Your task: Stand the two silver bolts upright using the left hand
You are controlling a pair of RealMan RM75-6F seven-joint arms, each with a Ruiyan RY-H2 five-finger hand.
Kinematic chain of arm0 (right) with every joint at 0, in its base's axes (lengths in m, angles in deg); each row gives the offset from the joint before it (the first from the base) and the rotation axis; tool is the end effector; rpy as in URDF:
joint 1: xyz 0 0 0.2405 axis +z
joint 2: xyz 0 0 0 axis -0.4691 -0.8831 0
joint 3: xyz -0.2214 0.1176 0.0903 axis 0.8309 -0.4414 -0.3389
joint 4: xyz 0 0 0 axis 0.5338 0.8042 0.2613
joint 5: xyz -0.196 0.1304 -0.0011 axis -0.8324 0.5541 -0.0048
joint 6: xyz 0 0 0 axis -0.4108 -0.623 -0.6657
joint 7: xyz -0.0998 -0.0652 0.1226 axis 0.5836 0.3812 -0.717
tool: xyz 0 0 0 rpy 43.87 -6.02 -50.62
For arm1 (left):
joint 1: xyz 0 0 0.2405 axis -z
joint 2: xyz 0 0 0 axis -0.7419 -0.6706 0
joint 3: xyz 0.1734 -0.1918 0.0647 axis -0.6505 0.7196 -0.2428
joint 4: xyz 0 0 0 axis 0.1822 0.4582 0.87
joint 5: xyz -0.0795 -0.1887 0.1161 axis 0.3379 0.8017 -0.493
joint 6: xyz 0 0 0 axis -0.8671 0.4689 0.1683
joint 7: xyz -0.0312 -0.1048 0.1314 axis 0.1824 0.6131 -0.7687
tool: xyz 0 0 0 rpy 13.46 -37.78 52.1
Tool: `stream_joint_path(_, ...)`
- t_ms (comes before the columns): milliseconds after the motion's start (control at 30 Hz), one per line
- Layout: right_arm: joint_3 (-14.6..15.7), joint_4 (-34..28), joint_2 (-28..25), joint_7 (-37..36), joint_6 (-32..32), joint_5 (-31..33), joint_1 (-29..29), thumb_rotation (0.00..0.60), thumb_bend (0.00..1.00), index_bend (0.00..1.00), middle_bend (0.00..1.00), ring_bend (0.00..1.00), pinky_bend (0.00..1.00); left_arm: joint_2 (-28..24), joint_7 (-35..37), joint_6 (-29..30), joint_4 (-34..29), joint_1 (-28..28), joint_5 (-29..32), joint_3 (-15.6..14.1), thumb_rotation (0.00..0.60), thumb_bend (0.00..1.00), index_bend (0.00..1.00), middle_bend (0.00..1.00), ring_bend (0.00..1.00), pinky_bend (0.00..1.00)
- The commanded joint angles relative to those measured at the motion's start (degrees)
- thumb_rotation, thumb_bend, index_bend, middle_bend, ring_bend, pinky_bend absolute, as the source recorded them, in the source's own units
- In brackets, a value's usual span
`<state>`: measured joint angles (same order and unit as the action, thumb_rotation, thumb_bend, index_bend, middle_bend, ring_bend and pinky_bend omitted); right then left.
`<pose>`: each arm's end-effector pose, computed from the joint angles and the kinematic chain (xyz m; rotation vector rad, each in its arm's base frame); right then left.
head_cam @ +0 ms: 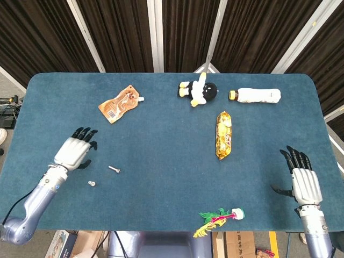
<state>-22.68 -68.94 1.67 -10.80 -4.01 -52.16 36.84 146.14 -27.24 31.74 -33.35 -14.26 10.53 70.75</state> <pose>-0.3288 -0.2476 0.0969 1.3036 -1.0701 0.9664 -0.2254 0.3506 0.0342 -1.8997 -0.7932 -0.6448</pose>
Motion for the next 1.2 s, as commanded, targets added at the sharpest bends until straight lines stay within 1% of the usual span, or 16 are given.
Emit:
stream_joint_path(33,0.0,-0.1,0.0,0.0,0.1,0.1,0.0,0.6,0.11,0.15,0.07,0.04,0.0,-0.3,-1.3,-1.2,-1.4,1.0,1.8,-0.4,0.6,0.44,0.4,0.05,0.0,0.0)
stream_joint_path(267,0.0,-0.2,-0.1,-0.2,0.4,0.3,0.1,0.6,0.11,0.15,0.07,0.04,0.0,1.0,-4.3,-1.7,-1.5,2.1,3.9,-1.8,0.6,0.44,0.4,0.05,0.0,0.0)
stream_joint_path(400,-0.1,-0.2,-0.1,-0.4,0.4,0.4,0.0,0.6,0.11,0.15,0.07,0.04,0.0,3.3,-5.6,-1.6,0.1,2.8,5.5,-2.4,0.6,0.44,0.41,0.06,0.0,0.0)
stream_joint_path(533,0.0,0.0,-0.1,-0.9,0.2,-0.1,0.0,0.6,0.11,0.15,0.07,0.04,0.0,6.3,-5.1,-1.1,2.8,3.2,4.9,-2.7,0.6,0.44,0.41,0.06,0.0,0.0)
stream_joint_path(733,0.0,0.2,0.0,-1.0,0.3,0.0,0.1,0.6,0.11,0.15,0.07,0.04,0.0,9.2,-2.9,-1.1,5.8,3.4,4.0,-3.3,0.6,0.44,0.42,0.06,0.0,0.0)
stream_joint_path(933,-0.1,0.3,0.1,-0.7,0.3,0.2,0.0,0.6,0.11,0.15,0.07,0.04,0.0,10.9,-2.2,-1.5,7.9,3.8,3.8,-3.8,0.6,0.45,0.44,0.06,0.0,0.0)
stream_joint_path(1200,-0.2,0.2,0.1,-0.7,0.3,0.4,0.0,0.6,0.11,0.15,0.07,0.04,0.0,12.7,-2.3,-1.7,9.0,4.4,3.8,-4.3,0.6,0.46,0.46,0.06,0.0,0.0)
